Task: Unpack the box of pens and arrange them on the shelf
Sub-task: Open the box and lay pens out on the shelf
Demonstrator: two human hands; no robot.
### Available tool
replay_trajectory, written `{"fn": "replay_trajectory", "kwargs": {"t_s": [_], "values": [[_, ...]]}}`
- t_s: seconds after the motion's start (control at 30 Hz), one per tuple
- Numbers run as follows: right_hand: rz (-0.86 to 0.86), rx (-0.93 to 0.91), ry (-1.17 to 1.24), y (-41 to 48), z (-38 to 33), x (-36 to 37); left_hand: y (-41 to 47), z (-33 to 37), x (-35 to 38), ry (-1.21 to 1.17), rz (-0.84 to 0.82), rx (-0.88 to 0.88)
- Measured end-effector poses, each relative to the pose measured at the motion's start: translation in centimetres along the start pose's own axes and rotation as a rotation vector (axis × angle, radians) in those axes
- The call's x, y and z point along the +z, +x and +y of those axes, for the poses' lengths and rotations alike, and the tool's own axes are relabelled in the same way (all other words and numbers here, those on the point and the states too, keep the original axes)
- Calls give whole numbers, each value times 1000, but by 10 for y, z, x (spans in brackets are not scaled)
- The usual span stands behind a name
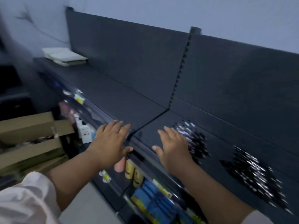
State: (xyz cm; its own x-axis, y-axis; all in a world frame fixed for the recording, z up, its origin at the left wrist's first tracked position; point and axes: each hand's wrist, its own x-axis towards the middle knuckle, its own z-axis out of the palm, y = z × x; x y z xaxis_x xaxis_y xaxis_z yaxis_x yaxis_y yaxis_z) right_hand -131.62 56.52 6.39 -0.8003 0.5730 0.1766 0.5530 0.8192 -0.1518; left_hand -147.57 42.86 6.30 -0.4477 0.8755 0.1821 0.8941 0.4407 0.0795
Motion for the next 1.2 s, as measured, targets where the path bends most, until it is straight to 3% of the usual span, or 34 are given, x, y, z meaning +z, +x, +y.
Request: {"fn": "replay_trajectory", "kwargs": {"t_s": [0.27, 0.5, 0.83, 1.2], "values": [[-105, -244, 57, 55, -194, 40, -97, -187, -28, 39, 16, -312], [-197, -455, 97, 89, -318, 74, -164, -296, -47, 70, -31, -530], [-363, -554, 136, 174, -412, 136, -172, -402, -15, 32, -67, -714], [-559, -591, 82, 350, -480, 244, -73, -552, 39, -44, -198, -844]]}}
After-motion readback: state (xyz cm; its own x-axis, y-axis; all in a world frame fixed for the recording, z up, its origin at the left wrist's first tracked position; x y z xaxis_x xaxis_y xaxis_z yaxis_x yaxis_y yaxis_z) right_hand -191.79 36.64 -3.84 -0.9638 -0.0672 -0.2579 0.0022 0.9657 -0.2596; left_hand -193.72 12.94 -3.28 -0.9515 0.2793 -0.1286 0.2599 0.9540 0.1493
